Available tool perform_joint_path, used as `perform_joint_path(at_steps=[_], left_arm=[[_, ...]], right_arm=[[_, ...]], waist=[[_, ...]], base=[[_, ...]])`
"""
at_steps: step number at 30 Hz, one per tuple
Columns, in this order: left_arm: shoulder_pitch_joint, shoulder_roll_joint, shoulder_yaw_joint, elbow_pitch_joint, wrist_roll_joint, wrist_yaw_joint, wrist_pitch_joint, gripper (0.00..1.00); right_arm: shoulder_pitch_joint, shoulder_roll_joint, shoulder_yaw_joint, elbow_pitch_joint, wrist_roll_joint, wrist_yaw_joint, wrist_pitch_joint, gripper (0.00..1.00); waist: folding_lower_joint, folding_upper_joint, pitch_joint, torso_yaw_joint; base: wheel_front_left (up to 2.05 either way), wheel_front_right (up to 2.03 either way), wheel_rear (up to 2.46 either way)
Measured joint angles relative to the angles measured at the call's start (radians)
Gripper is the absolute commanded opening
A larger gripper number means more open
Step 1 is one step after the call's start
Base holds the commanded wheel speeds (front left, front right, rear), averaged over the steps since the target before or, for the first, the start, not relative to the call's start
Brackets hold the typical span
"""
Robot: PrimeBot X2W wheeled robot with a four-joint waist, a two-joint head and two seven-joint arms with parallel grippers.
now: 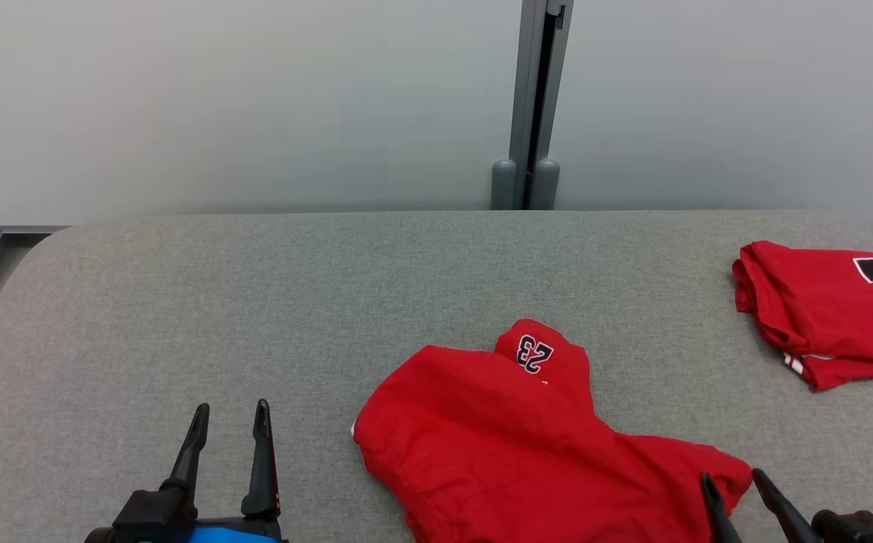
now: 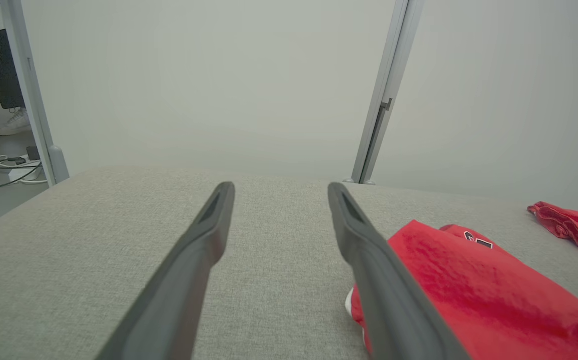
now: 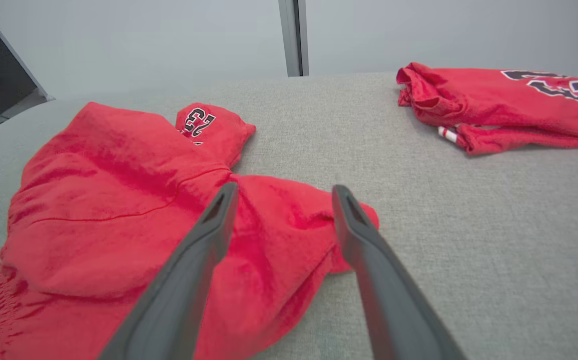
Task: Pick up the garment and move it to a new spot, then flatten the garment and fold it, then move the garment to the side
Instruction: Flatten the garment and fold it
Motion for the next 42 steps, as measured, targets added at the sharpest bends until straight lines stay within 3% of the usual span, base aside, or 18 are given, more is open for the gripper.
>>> perform_joint_path(at_steps=[11,20,31,42], left_arm=[[0.015,0.0,0.017,-0.002,0.017,-0.009,0.0,1.0],[0.016,0.0,0.002,0.012,0.022,-0.018,0.0,1.0],[0.016,-0.001,-0.201,0.165,0.016,-0.053,0.0,1.0],[-0.025,0.001,-0.404,0.384,-0.077,-0.055,0.0,1.0]], right_arm=[[-0.085,0.021,0.037,-0.075,-0.058,0.0,-0.162,1.0],[-0.141,0.04,0.086,0.028,-0.088,0.0,-0.22,1.0],[-0.16,0.047,0.084,0.066,-0.091,0.0,-0.225,1.0],[-0.16,0.049,0.085,0.061,-0.085,0.0,-0.225,1.0]], waist=[[0.0001,0.0,-0.013,-0.009],[0.0001,0.0,-0.014,-0.017],[0.0001,0.0,-0.009,-0.051],[0.0002,0.0,0.0,-0.091]], base=[[0.0,0.0,0.0],[0.0,0.0,0.0],[0.0,0.0,0.0],[0.0,0.0,0.0]])
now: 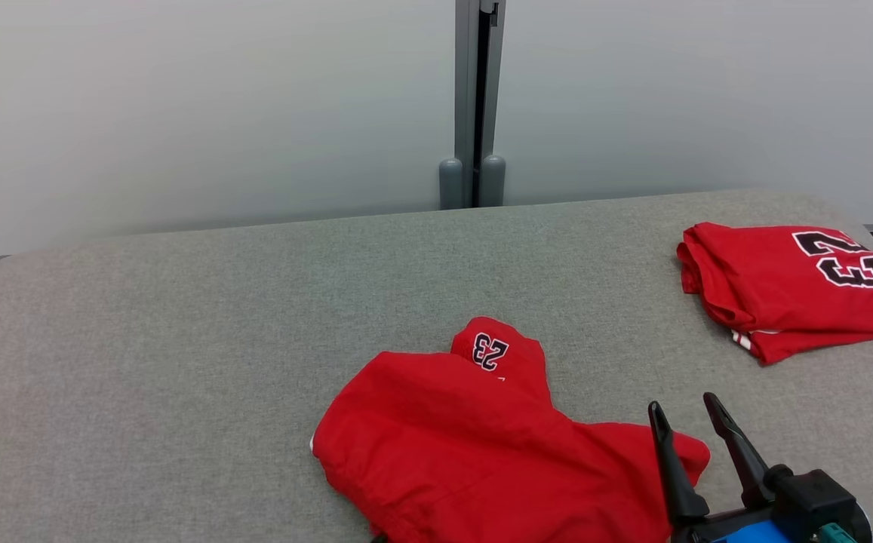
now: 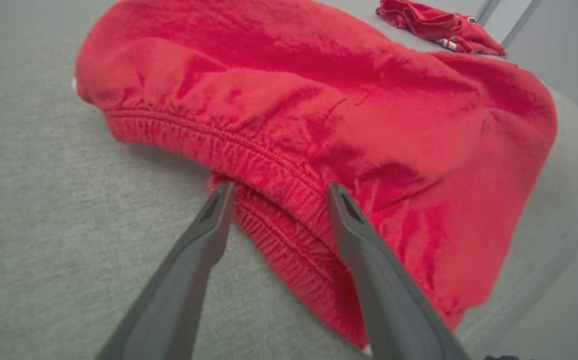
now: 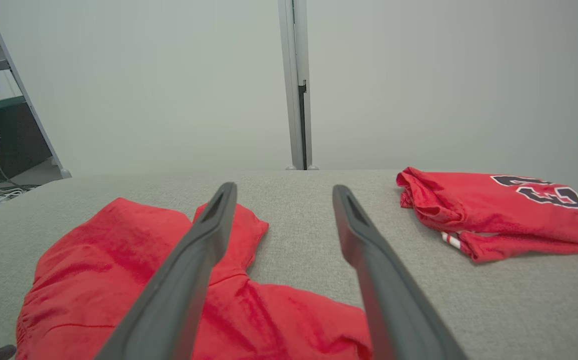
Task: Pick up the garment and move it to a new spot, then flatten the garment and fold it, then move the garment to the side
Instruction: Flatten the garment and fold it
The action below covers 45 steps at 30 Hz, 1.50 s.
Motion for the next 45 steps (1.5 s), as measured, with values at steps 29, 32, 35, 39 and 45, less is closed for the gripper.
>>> perform_joint_path(at_steps=[29,32,35,39,45], left_arm=[[-0.231,0.136,0.114,0.012,-0.111,0.005,0.0,0.0],[-0.238,0.16,0.158,0.022,-0.108,0.012,0.0,0.0],[-0.242,0.163,0.175,0.04,-0.1,0.012,0.0,0.06],[-0.24,0.142,0.17,0.076,-0.09,0.011,0.0,1.0],[-0.196,0.107,0.179,0.079,-0.079,0.006,0.0,1.0]], right_arm=[[-0.014,0.002,-0.013,0.023,0.004,0.0,0.0,1.0],[-0.014,0.001,-0.02,0.04,0.004,0.0,0.0,1.0],[-0.014,0.001,-0.025,0.053,0.006,0.0,0.0,1.0],[-0.014,0.001,-0.029,0.07,0.011,0.0,0.0,1.0],[-0.013,0.001,-0.034,0.087,0.013,0.0,0.0,1.0]], waist=[[0.0,0.0,0.021,-0.034],[0.0,0.0,0.026,-0.047],[0.0,0.0,0.03,-0.056],[0.0,0.0,0.031,-0.057],[0.0,0.0,0.017,-0.031]], base=[[0.0,0.0,0.0],[0.0,0.0,0.0],[0.0,0.0,0.0],[0.0,0.0,0.0],[0.0,0.0,0.0]])
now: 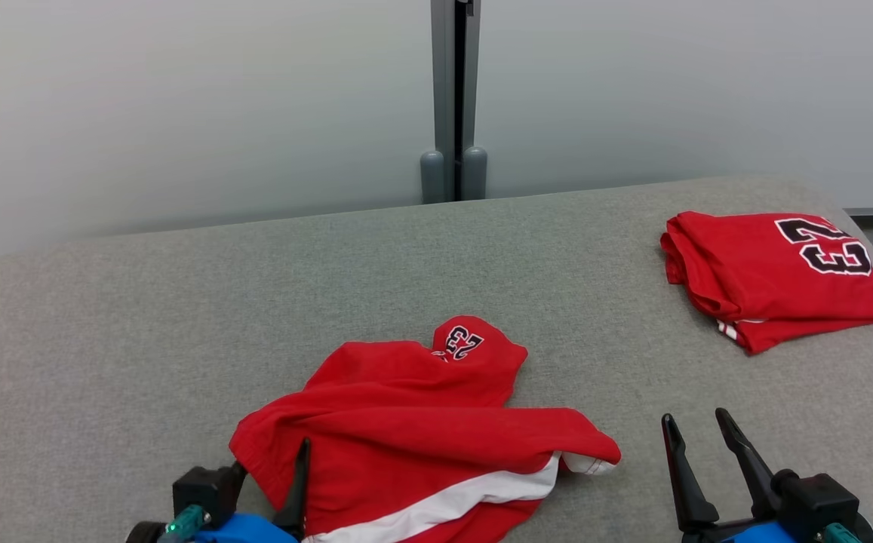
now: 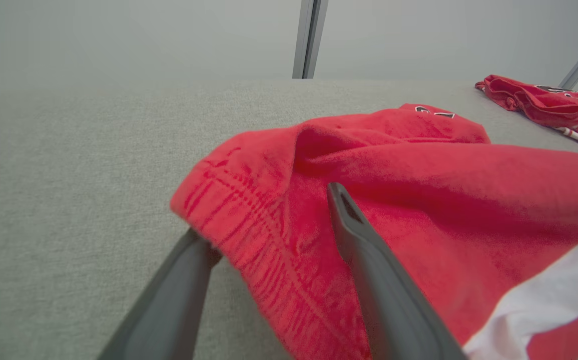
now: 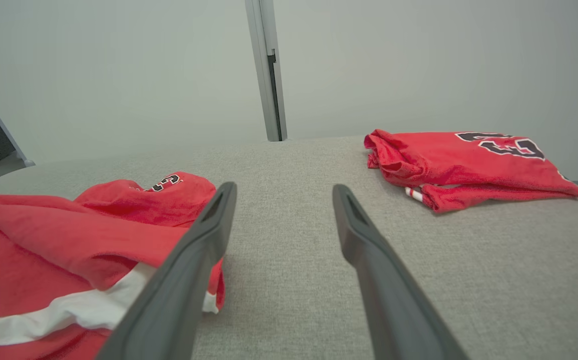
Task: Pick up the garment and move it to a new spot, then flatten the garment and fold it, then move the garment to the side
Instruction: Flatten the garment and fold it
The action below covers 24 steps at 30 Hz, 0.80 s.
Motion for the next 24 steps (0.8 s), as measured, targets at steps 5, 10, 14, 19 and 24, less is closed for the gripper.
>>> perform_joint_path(at_steps=[5,10,14,19,24], left_arm=[[0.079,-0.026,0.009,-0.036,0.016,-0.003,0.0,1.0],[0.152,-0.04,0.03,-0.098,0.033,-0.003,0.0,1.0],[0.19,-0.045,0.084,-0.215,0.062,0.007,0.0,1.0],[0.235,-0.058,0.166,-0.371,0.114,0.023,0.0,1.0],[0.263,-0.076,0.231,-0.484,0.163,0.029,0.0,1.0]], right_arm=[[0.003,0.0,-0.009,0.005,0.002,0.0,0.0,1.0],[0.014,0.0,-0.013,0.004,0.007,0.0,0.0,1.0],[0.02,0.0,-0.015,0.002,0.008,0.0,0.0,1.0],[0.03,0.0,-0.015,0.0,0.008,0.0,0.0,1.0],[0.042,0.001,-0.016,-0.009,0.005,0.0,0.0,1.0]], waist=[[-0.0002,0.0,-0.016,0.035],[-0.0002,0.0,-0.031,0.069],[-0.0002,0.0,-0.041,0.089],[-0.0001,0.0,-0.057,0.096],[-0.0001,0.0,-0.07,0.088]], base=[[0.0,0.0,0.0],[0.0,0.0,0.0],[0.0,0.0,0.0],[0.0,0.0,0.0],[0.0,0.0,0.0]])
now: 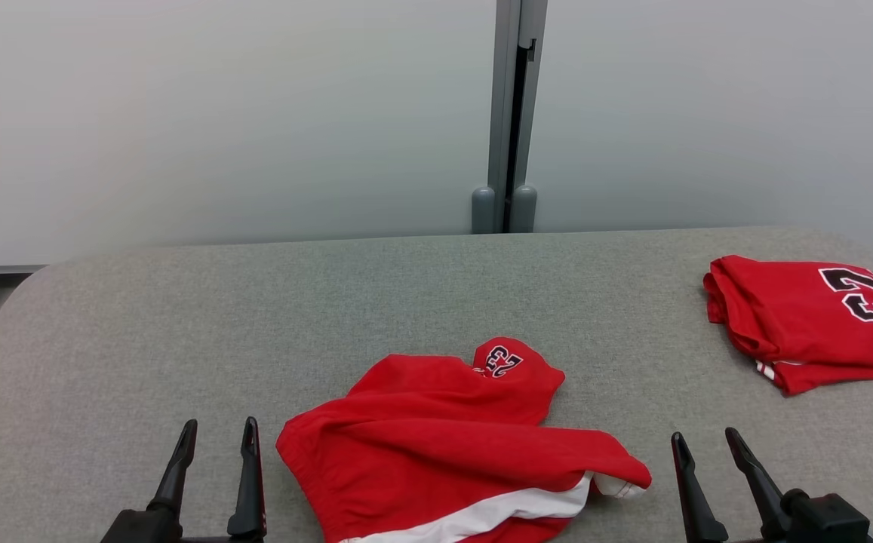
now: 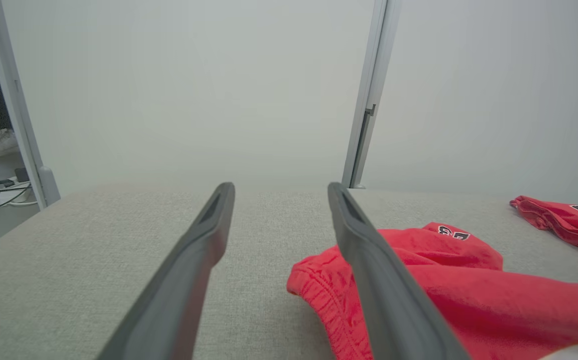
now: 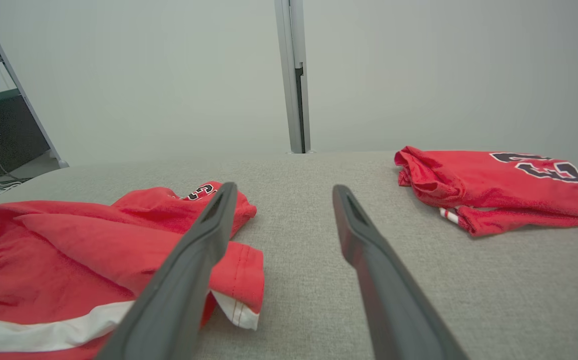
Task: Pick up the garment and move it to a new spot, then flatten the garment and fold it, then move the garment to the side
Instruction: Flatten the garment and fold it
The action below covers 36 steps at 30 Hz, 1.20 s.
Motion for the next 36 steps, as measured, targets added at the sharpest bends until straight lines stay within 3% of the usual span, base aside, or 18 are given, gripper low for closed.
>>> perform_joint_path(at_steps=[13,22,36], left_arm=[[0.03,-0.023,0.051,0.002,0.073,0.003,-0.001,1.0],[0.014,-0.026,0.049,0.107,0.089,0.001,-0.001,1.0],[0.002,-0.025,0.021,0.152,0.072,-0.023,-0.001,1.0]], right_arm=[[0.077,-0.005,-0.037,-0.055,-0.041,0.0,0.0,1.0],[0.08,-0.007,-0.021,-0.009,-0.047,0.0,0.0,1.0],[0.068,-0.023,0.025,0.047,-0.038,0.0,0.0,1.0]], waist=[[0.0001,0.0,-0.029,-0.039],[0.0001,0.0,-0.033,-0.048],[0.0001,0.0002,-0.021,-0.034]], base=[[0.0,0.0,0.0],[0.0,0.0,0.0],[0.0,0.0,0.0]])
